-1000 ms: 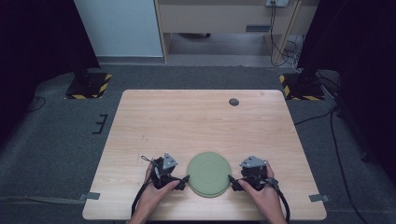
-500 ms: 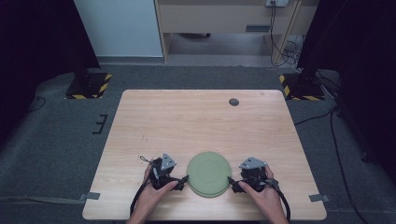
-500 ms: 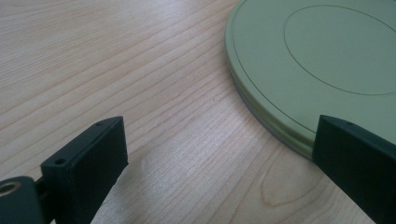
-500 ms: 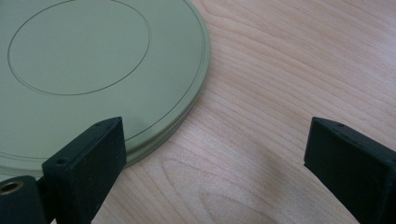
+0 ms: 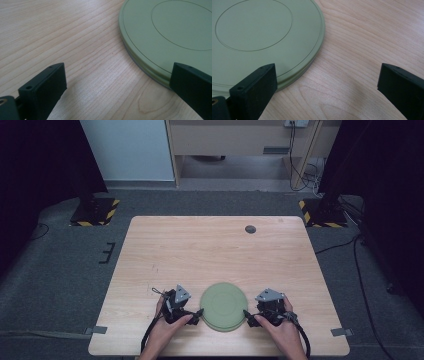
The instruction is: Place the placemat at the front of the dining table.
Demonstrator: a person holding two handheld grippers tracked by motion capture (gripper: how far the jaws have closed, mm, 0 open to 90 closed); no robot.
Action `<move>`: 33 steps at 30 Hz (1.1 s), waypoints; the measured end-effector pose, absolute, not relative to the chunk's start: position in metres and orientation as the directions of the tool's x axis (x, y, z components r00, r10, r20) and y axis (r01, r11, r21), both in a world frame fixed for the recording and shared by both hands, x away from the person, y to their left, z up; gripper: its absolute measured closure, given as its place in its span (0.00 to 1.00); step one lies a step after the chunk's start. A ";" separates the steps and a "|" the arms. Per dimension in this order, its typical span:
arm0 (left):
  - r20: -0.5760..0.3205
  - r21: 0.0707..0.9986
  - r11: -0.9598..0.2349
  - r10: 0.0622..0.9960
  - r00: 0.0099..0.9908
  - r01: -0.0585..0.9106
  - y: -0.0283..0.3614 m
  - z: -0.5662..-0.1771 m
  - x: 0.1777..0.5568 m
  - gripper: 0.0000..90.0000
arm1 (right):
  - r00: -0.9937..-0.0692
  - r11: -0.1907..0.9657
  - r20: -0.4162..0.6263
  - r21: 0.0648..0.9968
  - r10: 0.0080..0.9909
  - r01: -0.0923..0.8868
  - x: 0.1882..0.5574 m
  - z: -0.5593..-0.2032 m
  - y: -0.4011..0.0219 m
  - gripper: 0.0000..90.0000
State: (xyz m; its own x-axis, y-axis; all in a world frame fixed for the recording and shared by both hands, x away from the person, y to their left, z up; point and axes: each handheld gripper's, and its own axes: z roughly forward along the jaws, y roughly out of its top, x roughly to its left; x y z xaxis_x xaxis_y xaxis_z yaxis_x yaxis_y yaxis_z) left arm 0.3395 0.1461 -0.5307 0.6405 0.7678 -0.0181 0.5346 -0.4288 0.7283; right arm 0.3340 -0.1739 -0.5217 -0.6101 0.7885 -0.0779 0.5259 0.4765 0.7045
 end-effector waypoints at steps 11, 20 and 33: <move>-0.014 0.732 -0.413 0.786 0.618 0.542 0.145 -0.531 0.342 0.00 | -0.591 0.465 -0.078 0.703 0.803 0.539 0.337 -0.522 -0.173 0.01; -0.014 0.738 -0.402 0.794 0.607 0.543 0.145 -0.532 0.344 0.00 | -0.574 0.455 -0.085 0.707 0.814 0.541 0.340 -0.523 -0.172 0.01; -0.018 0.745 -0.398 0.790 0.613 0.535 0.145 -0.529 0.342 0.02 | -0.588 0.460 -0.080 0.711 0.805 0.532 0.336 -0.521 -0.172 0.05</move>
State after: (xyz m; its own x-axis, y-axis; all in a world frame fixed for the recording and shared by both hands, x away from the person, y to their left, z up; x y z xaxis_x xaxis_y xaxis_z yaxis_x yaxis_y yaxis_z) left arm 0.3424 0.1450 -0.5291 0.6126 0.7902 -0.0178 0.5352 -0.3982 0.7449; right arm 0.3363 -0.1724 -0.5212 -0.5882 0.8047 -0.0803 0.5323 0.4600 0.7107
